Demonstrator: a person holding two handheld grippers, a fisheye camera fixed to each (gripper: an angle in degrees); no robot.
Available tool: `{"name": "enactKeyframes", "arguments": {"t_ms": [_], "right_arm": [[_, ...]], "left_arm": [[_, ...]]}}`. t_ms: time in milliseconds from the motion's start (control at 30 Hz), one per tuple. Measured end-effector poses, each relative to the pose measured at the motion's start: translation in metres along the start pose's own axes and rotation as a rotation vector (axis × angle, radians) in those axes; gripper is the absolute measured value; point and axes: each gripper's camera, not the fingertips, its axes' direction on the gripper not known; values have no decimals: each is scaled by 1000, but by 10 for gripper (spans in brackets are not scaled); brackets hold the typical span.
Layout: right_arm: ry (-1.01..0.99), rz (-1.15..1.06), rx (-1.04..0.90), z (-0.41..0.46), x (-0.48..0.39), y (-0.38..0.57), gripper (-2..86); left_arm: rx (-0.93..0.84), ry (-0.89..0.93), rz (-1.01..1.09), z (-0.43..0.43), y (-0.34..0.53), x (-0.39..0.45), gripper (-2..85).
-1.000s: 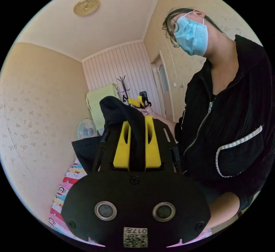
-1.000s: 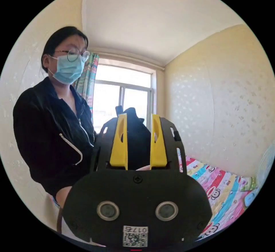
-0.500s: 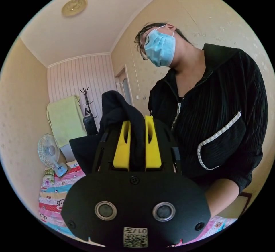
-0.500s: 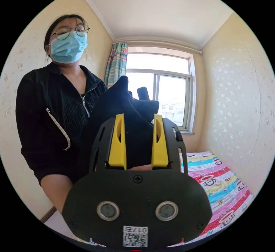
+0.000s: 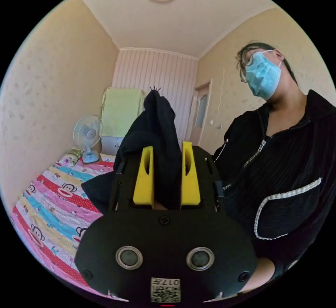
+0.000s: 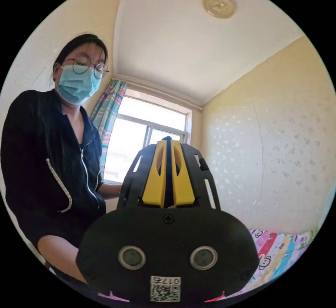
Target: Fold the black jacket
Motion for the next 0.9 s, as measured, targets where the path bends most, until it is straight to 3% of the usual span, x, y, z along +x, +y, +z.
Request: {"name": "enactKeyframes", "arguments": {"t_ms": [133,267,400,567,733,900], "right_arm": [[107,-110,74,-19,-27,-19,19],[80,10,444,-81,-18,-11,22],[-59,97,762,-130,-1,20,24],[-184,101,881,-147,6,27,26],[-262,68,1003,-169,7,33,27],[-177,70,1112,-211,8,52,27]], "left_arm": [[-157,-31,-103,22,23,-27,125],[-232,-59,-170,31,44,-44,124],[-135,26,-263,29,66,-69,131],[-76,99,-290,26,69,-95,150],[222,196,-410,-31,101,-142,148],[316,87,-495,-90,135,-164,166]]}}
